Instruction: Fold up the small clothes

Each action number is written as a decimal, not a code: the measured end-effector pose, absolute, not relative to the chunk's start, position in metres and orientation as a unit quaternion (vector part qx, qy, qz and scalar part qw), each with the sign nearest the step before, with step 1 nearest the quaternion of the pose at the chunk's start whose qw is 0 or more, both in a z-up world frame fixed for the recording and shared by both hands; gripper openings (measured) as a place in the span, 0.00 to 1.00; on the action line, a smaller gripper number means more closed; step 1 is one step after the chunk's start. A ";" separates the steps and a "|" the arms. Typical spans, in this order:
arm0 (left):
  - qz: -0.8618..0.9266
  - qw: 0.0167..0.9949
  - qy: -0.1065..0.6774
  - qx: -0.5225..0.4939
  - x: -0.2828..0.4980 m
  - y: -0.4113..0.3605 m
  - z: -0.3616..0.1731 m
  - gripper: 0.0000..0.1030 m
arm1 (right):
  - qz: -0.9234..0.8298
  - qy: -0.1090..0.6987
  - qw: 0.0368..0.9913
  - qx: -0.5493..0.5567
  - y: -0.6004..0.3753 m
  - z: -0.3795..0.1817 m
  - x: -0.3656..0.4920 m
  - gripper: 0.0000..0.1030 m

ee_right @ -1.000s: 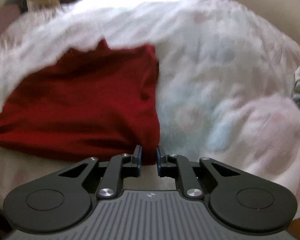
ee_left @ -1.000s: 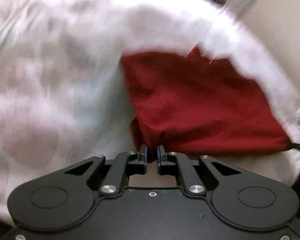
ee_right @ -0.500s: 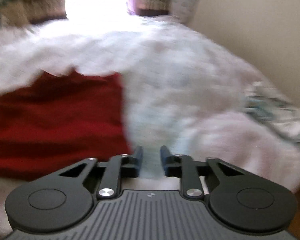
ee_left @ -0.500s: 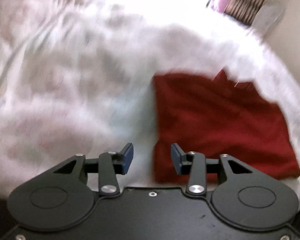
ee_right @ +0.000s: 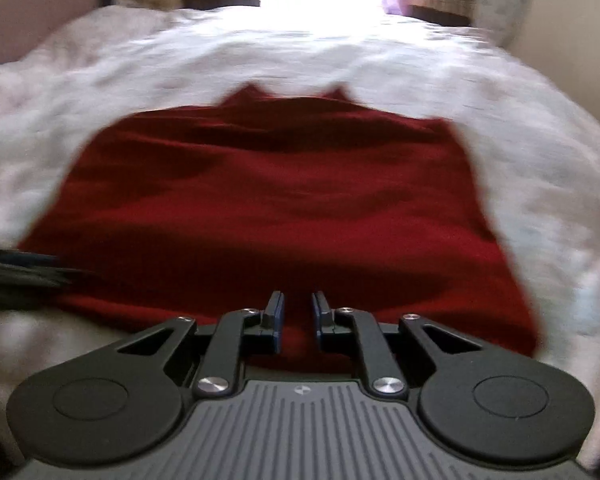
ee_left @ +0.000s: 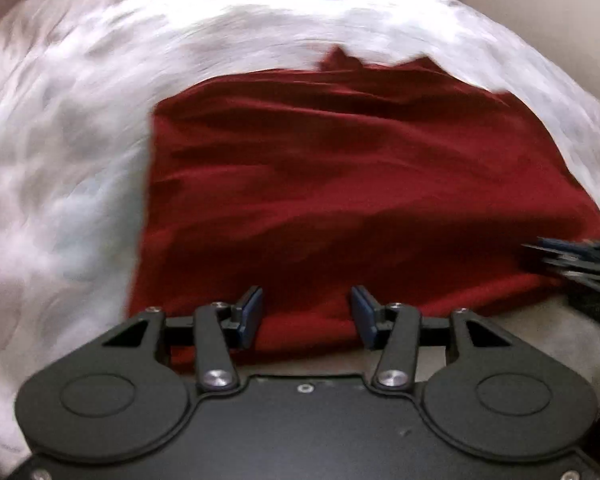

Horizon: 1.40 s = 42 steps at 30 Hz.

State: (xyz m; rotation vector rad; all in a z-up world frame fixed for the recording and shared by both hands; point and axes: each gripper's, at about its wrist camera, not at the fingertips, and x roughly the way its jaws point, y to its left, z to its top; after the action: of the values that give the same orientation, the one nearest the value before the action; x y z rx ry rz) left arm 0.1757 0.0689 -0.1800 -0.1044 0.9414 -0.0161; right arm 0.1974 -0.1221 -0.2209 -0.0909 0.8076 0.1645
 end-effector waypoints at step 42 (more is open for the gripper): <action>0.095 0.876 0.454 -0.134 0.226 0.190 -0.191 0.47 | -0.100 0.363 0.926 -0.014 -0.213 -0.226 0.263 0.13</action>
State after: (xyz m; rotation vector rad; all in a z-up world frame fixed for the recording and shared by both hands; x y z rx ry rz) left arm 0.2263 0.1897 -0.1907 -0.2807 0.9482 0.1979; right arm 0.2633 -0.2133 -0.2265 -0.0288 0.7441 -0.2060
